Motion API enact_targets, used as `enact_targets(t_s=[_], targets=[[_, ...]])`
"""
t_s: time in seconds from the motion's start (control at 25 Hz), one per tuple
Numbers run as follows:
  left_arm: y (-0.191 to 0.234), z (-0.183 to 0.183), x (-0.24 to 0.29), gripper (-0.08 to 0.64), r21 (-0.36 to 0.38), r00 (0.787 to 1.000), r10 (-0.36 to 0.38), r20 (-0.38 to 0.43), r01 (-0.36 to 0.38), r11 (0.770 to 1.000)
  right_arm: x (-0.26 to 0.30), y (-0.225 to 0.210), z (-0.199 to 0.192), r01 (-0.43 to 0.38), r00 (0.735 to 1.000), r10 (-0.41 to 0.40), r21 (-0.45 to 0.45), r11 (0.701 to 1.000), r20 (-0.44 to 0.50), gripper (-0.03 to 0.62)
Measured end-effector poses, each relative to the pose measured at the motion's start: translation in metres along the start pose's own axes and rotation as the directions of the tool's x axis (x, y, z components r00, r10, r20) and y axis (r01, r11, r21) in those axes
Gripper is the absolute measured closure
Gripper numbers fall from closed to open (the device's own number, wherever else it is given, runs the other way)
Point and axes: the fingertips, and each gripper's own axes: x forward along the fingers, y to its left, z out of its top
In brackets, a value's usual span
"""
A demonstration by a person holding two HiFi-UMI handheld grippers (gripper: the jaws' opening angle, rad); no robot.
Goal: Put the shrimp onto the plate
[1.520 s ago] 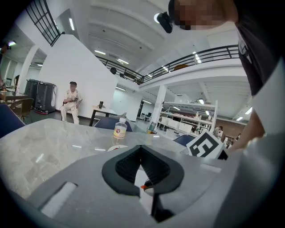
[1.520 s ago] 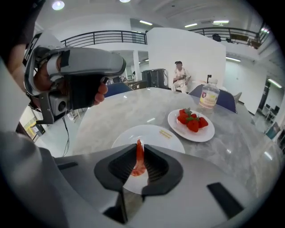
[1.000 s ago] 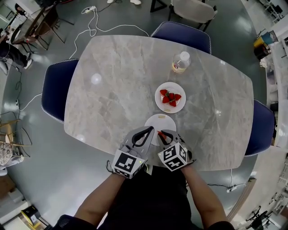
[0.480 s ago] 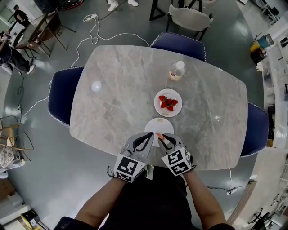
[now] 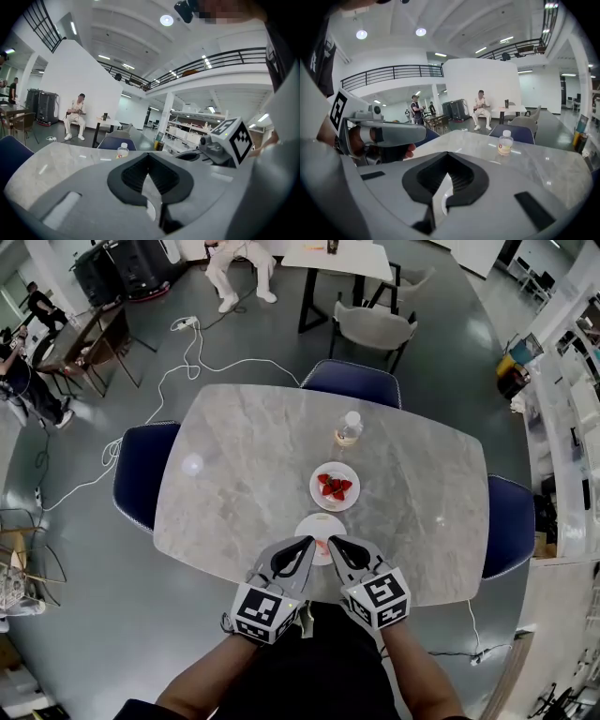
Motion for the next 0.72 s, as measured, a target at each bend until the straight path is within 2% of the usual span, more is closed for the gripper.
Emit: enact_targets(t_s=[0.16, 0.4, 0.72], targets=[[-0.016, 0.027, -0.014, 0.552, 0.008, 0.999, -0.023, 0.037, 0.022, 1.000, -0.024, 0.012, 0.038, -0.009, 0.995, 0.006, 0.036, 0.999, 0.096, 0.589], [-0.038, 0.066, -0.028, 0.552, 0.014, 0.994, -0.068, 0.082, 0.067, 0.998, -0.059, 0.024, 0.095, -0.024, 0.975, 0.010, 0.059, 0.998, 0.222, 0.591], [-0.051, 0.097, -0.043, 0.552, 0.038, 0.986, -0.086, 0.144, 0.082, 0.996, -0.085, 0.035, 0.127, 0.000, 0.954, -0.010, 0.033, 0.999, 0.300, 0.592]])
